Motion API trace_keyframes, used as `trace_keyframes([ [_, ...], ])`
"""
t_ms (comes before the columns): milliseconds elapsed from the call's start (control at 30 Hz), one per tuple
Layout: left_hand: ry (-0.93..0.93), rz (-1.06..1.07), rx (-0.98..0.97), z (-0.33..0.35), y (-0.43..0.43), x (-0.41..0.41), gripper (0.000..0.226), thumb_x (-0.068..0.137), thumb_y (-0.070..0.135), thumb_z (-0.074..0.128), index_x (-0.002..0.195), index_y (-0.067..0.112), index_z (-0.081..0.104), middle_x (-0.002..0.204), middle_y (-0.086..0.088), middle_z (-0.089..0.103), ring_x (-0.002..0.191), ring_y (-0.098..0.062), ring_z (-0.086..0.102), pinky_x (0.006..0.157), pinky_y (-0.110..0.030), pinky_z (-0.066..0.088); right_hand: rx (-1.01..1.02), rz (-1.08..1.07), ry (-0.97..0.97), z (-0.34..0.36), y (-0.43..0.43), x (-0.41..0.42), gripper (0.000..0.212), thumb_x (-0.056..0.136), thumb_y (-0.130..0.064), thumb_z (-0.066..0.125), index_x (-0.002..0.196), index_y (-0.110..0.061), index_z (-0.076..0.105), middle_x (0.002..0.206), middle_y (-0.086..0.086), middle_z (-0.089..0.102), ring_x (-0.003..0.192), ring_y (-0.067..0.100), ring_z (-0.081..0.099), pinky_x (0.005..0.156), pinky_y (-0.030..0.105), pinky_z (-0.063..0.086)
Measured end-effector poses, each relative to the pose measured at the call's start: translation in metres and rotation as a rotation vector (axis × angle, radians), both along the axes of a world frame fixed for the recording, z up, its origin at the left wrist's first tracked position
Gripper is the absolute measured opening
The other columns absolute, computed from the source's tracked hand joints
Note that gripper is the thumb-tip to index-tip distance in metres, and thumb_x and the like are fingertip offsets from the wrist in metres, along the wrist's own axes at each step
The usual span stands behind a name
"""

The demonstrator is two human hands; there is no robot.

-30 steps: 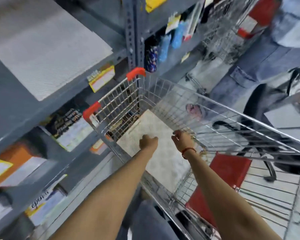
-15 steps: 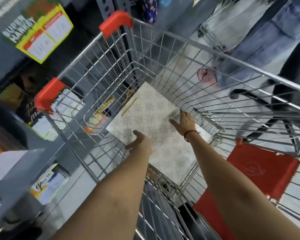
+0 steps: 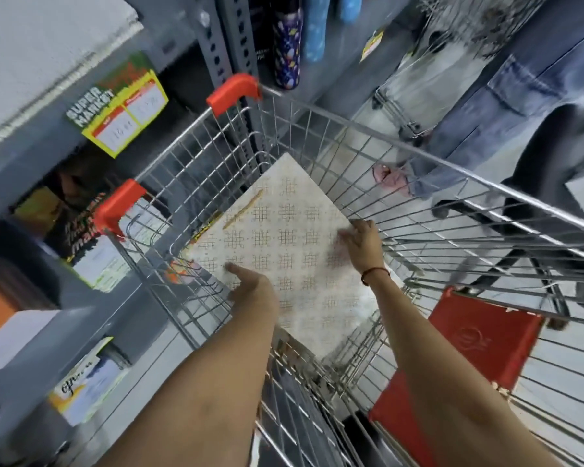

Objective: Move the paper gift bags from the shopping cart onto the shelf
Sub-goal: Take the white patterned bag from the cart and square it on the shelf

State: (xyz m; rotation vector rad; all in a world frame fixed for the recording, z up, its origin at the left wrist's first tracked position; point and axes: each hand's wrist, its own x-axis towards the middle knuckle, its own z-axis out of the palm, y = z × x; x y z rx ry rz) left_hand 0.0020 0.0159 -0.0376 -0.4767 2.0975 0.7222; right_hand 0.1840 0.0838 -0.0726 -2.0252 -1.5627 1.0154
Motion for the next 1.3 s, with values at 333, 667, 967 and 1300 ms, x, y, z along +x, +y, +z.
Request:
trace_keyframes([
  [333, 0.174, -0.122, 0.513, 0.143, 0.036, -0.042, 0.079, 0.088, 0.066, 0.036, 0.138, 0.005, 0.042, 0.142, -0.017, 0.049, 0.125, -0.036, 0.05, 0.1, -0.048, 0.042, 0.474, -0.187, 0.245, 0.171, -0.008, -0.004, 0.019, 0.088, -0.013, 0.062, 0.071, -0.016, 0.054, 0.061, -0.009, 0.049, 0.056, -0.003, 0.049, 0.054, 0.005, 0.038],
  [667, 0.301, -0.22, 1.231, 0.306, 0.008, -0.122, 0.018, 0.095, 0.033, 0.051, 0.099, 0.016, 0.056, 0.09, 0.003, 0.058, 0.087, -0.012, 0.056, 0.065, -0.009, 0.045, 0.803, -0.151, 0.55, 0.338, -0.01, -0.073, 0.031, 0.089, -0.01, 0.06, 0.065, -0.03, 0.054, 0.051, -0.016, 0.043, 0.043, -0.009, 0.043, 0.048, 0.005, 0.033],
  [967, 0.263, -0.266, 1.186, 0.304, -0.061, -0.189, 0.018, 0.097, 0.028, 0.049, 0.092, 0.014, 0.06, 0.092, -0.005, 0.063, 0.094, -0.022, 0.058, 0.085, -0.035, 0.047, 0.746, -0.016, 0.687, 0.369, -0.014, -0.157, 0.023, 0.088, -0.015, 0.062, 0.065, -0.018, 0.057, 0.048, -0.01, 0.045, 0.041, -0.004, 0.039, 0.048, 0.016, 0.036],
  [1300, 0.291, 0.165, 1.011, 0.307, -0.082, -0.303, 0.033, 0.097, 0.027, 0.048, 0.11, -0.002, 0.057, 0.058, -0.004, 0.037, 0.038, -0.012, 0.038, 0.047, -0.017, 0.043, 0.304, 0.52, 0.305, 0.349, -0.031, -0.232, 0.041, 0.083, -0.023, 0.069, 0.12, -0.013, 0.054, 0.096, 0.005, 0.059, 0.084, 0.019, 0.056, 0.074, 0.031, 0.049],
])
